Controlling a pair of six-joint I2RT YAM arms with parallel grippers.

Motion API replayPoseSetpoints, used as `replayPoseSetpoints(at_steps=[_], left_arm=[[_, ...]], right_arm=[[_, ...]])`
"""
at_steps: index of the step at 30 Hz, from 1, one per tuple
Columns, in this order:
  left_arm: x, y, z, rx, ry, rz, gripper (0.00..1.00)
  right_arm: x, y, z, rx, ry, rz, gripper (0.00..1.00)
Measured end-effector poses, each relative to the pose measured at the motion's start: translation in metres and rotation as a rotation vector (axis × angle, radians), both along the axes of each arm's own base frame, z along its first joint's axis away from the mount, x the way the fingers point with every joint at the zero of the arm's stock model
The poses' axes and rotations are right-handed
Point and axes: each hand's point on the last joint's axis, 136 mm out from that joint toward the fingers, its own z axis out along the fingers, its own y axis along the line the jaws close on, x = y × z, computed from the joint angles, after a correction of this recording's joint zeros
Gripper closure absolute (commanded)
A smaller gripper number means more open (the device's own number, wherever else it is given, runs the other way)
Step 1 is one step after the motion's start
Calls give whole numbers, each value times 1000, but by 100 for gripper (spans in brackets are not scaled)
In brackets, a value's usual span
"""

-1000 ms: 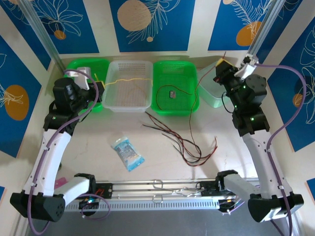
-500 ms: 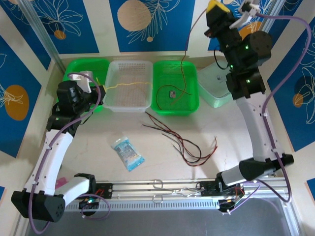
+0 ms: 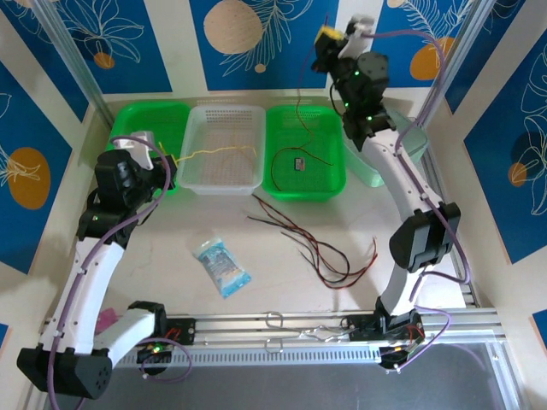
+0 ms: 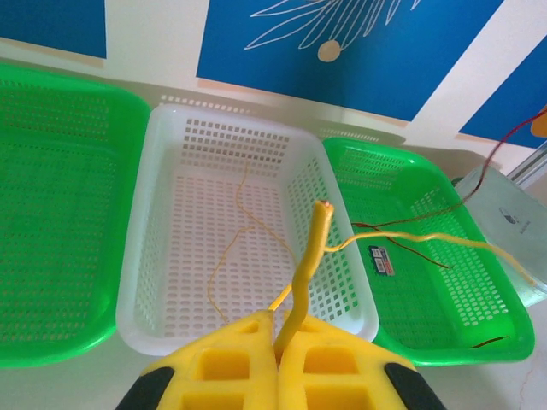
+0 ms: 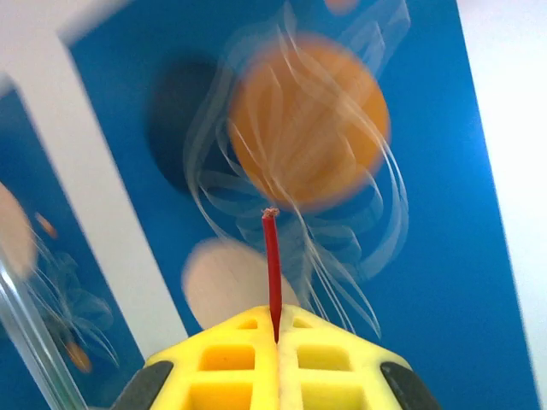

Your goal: Untangle the cables

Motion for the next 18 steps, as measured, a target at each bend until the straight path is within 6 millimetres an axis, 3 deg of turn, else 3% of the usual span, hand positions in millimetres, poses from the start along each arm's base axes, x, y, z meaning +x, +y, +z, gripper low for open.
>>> replayPoseSetpoints(at_steps=[3, 9, 14, 18], left_arm=[[-1, 1, -4, 2, 16, 3, 100], [1, 0, -8, 2, 30, 3, 100], [6, -1, -16, 1, 56, 1, 100], [10, -2, -21, 3, 75, 1, 100]], right_arm=[[14, -3, -86, -72, 201, -55, 100], [14, -12, -253, -182, 622, -94, 100], [8, -5, -359, -226, 936, -23, 100], [2, 2, -416, -240, 1121, 26, 100]])
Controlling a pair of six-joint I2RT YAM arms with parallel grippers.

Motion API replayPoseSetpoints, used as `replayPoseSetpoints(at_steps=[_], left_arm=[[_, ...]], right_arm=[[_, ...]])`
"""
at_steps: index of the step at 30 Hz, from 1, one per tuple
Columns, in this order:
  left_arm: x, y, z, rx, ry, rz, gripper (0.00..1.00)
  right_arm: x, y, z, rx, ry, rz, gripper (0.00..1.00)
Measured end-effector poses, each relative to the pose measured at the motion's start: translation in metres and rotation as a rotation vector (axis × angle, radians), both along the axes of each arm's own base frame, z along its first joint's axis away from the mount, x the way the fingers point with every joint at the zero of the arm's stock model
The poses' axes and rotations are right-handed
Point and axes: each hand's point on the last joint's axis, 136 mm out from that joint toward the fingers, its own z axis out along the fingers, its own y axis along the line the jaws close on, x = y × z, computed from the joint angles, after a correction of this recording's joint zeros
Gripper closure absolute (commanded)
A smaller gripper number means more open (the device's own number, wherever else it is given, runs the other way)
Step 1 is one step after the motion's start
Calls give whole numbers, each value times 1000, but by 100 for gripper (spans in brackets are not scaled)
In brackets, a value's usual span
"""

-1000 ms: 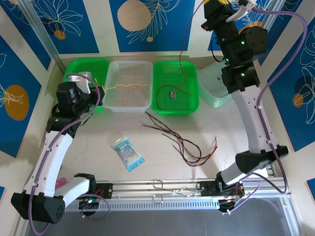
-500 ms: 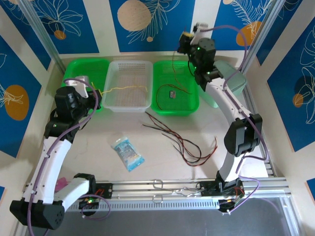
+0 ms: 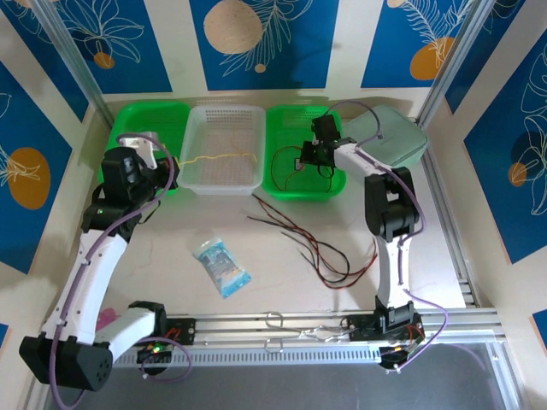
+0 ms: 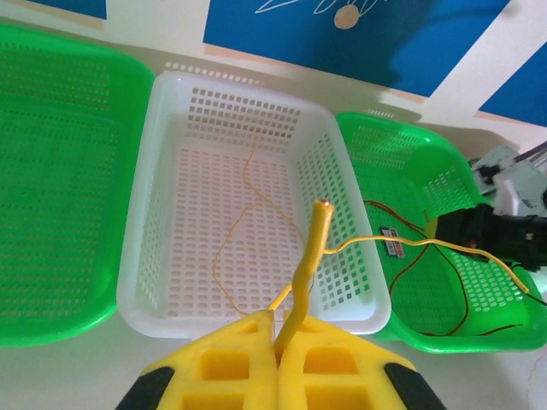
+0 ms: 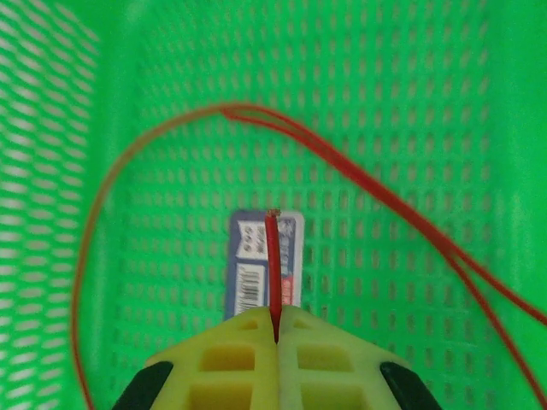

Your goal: Untangle the cables

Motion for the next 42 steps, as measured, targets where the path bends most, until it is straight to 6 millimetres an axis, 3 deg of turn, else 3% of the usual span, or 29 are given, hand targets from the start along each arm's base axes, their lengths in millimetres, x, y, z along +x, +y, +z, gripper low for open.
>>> replayPoseSetpoints(at_steps=[2, 5, 7, 11, 14, 18, 21, 23, 26, 29, 35, 42], left_arm=[[0, 0, -2, 3, 15, 1, 100], [0, 1, -2, 11, 36, 4, 100], [1, 4, -2, 24, 53, 16, 100], [9, 9, -2, 74, 89, 35, 100], [18, 12, -7, 116, 112, 45, 100], [29, 15, -18, 178, 135, 50, 100], [46, 12, -23, 236, 142, 47, 100], [60, 8, -26, 274, 138, 40, 100], [84, 1, -35, 346, 131, 25, 100], [113, -10, -45, 453, 131, 0, 100], [171, -43, -59, 698, 107, -63, 100], [198, -68, -76, 999, 49, -117, 100]], right_arm=[[-4, 2, -17, 5, 65, -2, 98], [-16, 1, -27, 10, 128, -3, 72], [-15, 0, -23, 21, 140, -10, 59], [-15, -1, 5, 38, 112, -14, 30], [-15, -5, 51, 56, 35, -17, 15], [-20, -17, 125, 93, -104, -26, 13], [-35, -28, 165, 115, -182, -37, 13], [-47, -34, 177, 122, -204, -41, 13], [-64, -40, 179, 123, -204, -43, 13], [-82, -43, 168, 120, -174, -39, 13], [-104, -51, 156, 121, -141, -43, 13], [-109, -64, 165, 124, -165, -63, 13]])
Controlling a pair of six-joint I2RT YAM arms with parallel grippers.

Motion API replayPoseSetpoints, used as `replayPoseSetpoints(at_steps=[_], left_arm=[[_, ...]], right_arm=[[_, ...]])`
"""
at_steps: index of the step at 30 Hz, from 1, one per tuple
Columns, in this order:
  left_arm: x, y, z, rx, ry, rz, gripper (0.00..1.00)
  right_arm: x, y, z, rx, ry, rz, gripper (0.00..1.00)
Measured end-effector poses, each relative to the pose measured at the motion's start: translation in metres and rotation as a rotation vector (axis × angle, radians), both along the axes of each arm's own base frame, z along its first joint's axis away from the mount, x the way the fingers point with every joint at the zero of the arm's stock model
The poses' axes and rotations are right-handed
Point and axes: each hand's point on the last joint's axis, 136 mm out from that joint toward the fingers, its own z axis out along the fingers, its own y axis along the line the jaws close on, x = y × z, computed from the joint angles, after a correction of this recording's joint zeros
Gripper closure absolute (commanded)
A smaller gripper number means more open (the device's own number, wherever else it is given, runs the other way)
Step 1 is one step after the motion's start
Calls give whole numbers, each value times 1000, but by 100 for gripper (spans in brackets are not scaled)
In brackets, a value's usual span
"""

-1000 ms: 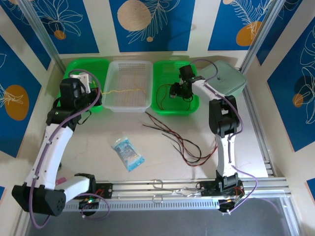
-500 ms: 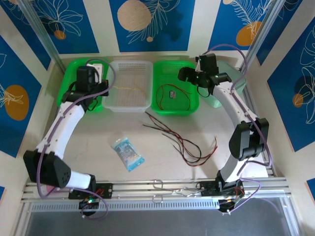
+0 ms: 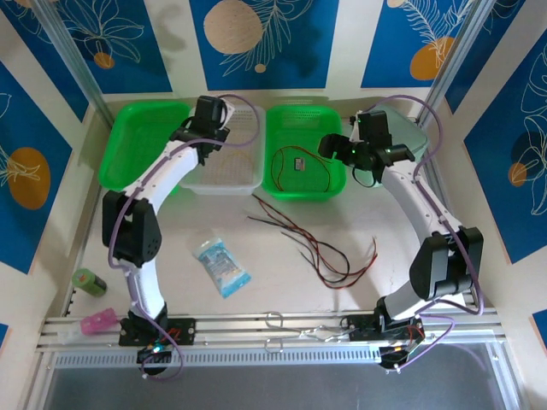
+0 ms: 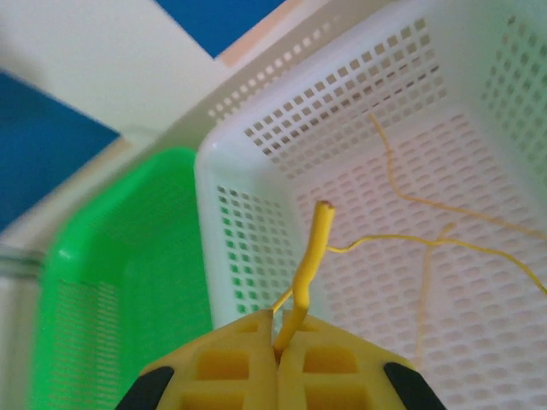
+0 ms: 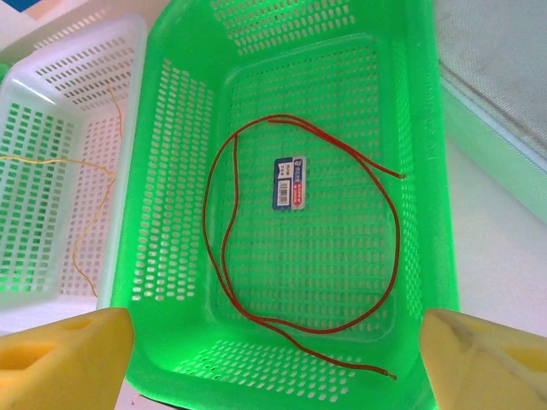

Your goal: Untangle the cables

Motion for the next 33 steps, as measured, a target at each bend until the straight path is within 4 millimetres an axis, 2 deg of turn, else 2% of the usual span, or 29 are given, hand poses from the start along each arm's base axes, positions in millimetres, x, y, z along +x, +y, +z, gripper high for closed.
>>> replayPoseSetpoints(at_steps=[5, 9, 13, 22, 33], left_arm=[[11, -37, 9, 299, -55, -117, 100], [8, -56, 23, 391, -72, -193, 100], [8, -54, 28, 458, -63, -226, 100], [-14, -47, -3, 582, 129, -339, 100], [-29, -34, 18, 675, 217, -387, 100]], right_arm=[[-1, -4, 6, -7, -18, 1, 13], [-1, -4, 5, -1, -19, 3, 13], [-2, -4, -1, 1, -6, 7, 13], [-3, -11, -10, 0, 9, -2, 13], [-2, -13, -9, 4, 4, -7, 13]])
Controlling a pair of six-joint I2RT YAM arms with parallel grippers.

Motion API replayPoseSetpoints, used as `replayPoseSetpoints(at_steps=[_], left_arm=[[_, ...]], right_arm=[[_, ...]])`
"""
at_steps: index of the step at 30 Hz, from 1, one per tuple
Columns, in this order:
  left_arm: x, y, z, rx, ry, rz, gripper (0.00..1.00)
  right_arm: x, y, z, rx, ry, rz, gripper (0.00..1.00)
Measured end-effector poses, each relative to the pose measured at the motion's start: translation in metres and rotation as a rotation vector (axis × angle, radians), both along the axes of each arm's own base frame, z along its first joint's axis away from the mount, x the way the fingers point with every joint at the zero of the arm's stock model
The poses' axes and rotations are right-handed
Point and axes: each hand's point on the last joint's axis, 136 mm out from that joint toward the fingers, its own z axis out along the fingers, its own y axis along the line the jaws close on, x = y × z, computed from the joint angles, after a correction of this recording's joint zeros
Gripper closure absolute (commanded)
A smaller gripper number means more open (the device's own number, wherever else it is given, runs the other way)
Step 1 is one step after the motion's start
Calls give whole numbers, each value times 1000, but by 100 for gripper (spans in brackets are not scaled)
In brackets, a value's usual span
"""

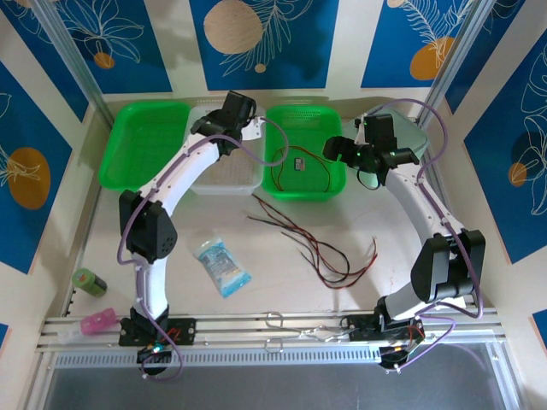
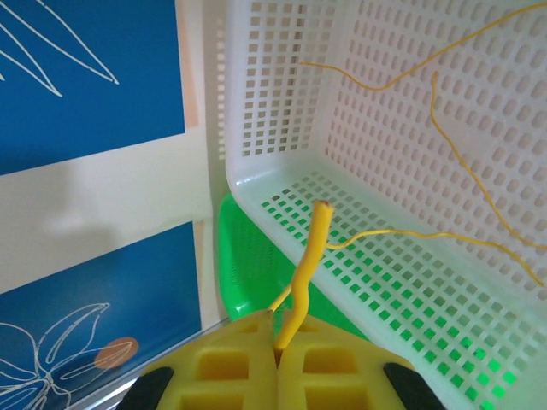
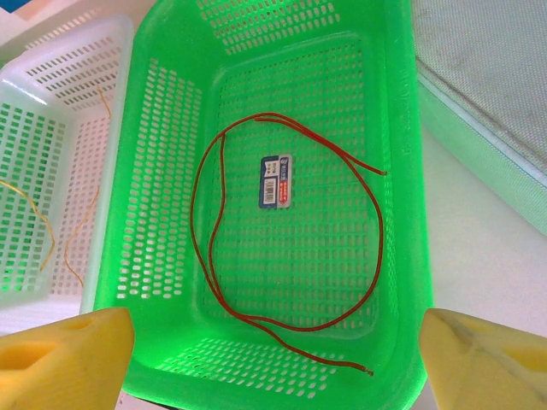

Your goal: Untangle the cables

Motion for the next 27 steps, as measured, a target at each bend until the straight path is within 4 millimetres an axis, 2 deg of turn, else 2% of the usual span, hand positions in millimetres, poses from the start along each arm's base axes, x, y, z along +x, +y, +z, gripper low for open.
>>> replayPoseSetpoints(at_steps=[6, 11, 14, 16, 21, 23, 27], left_arm=[[-4, 3, -5, 42, 36, -25, 100], [-5, 4, -20, 54, 81, -50, 99], [3, -1, -37, 45, 111, -57, 87], [12, -8, -55, 26, 134, -57, 67], [27, -27, -105, -23, 195, -68, 36], [29, -31, -111, -45, 194, -67, 27], [38, -38, -101, -107, 143, -59, 21]], right_arm=[[0, 1, -1, 4, 0, 4, 13], [-2, 1, -3, 10, 4, 9, 13], [-4, -2, -5, 12, 8, 4, 13], [-5, -6, -5, 11, 9, -2, 13], [-8, -24, 7, 11, -20, -33, 13], [-10, -32, 14, 11, -40, -47, 13], [-14, -39, 20, 11, -55, -58, 13]])
